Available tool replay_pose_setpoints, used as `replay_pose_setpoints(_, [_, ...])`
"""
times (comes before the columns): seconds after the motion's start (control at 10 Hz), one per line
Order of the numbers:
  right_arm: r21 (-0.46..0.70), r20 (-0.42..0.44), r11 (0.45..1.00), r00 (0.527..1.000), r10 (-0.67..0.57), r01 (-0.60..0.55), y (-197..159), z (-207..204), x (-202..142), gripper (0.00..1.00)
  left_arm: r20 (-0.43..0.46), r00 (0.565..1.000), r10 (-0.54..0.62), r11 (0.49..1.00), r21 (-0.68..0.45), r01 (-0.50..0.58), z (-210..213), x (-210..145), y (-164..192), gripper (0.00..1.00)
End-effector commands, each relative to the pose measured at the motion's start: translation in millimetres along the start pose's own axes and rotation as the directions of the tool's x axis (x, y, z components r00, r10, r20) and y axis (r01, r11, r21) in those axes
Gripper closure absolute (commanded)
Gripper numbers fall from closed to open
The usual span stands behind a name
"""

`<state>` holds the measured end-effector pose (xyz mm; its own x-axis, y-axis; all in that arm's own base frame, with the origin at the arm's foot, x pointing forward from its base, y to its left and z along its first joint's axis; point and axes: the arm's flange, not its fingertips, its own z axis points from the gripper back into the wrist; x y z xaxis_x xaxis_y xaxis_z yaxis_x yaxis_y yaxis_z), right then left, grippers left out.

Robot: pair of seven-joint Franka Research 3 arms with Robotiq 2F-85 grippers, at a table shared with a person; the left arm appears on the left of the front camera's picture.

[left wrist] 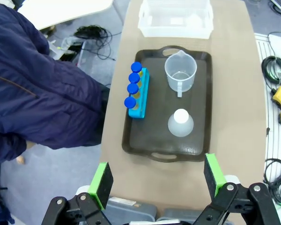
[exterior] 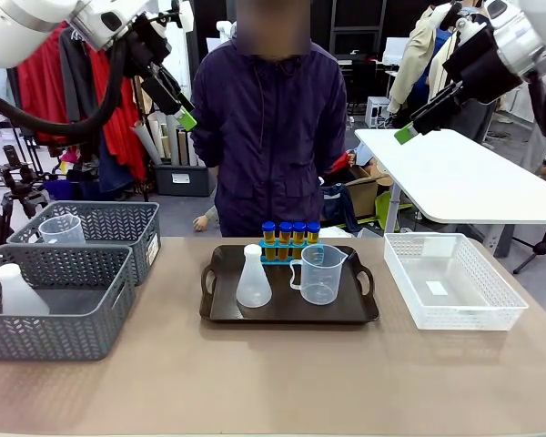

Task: Prepare the laboratory tools.
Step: Pick up one Small flask and place it on the Handle tray.

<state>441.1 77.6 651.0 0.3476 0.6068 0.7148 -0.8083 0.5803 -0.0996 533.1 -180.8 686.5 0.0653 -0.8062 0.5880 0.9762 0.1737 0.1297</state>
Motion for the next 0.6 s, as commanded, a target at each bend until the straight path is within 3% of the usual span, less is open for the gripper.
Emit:
replay_pose_setpoints(0.0, [-0.001,-0.002,1.0,1.0,0.006,-0.006,0.3,1.7,0.6,0.0,0.008,1.0,0.006,1.0,-0.004,-0.006,2.3,-1.0,-1.1,0.0])
replay_pose_setpoints(0.5, [-0.001,-0.002,1.0,1.0,0.006,-0.006,0.3,1.7,0.6,0.0,0.008,1.0,0.006,1.0,-0.004,-0.006,2.3,-1.0,-1.1,0.0])
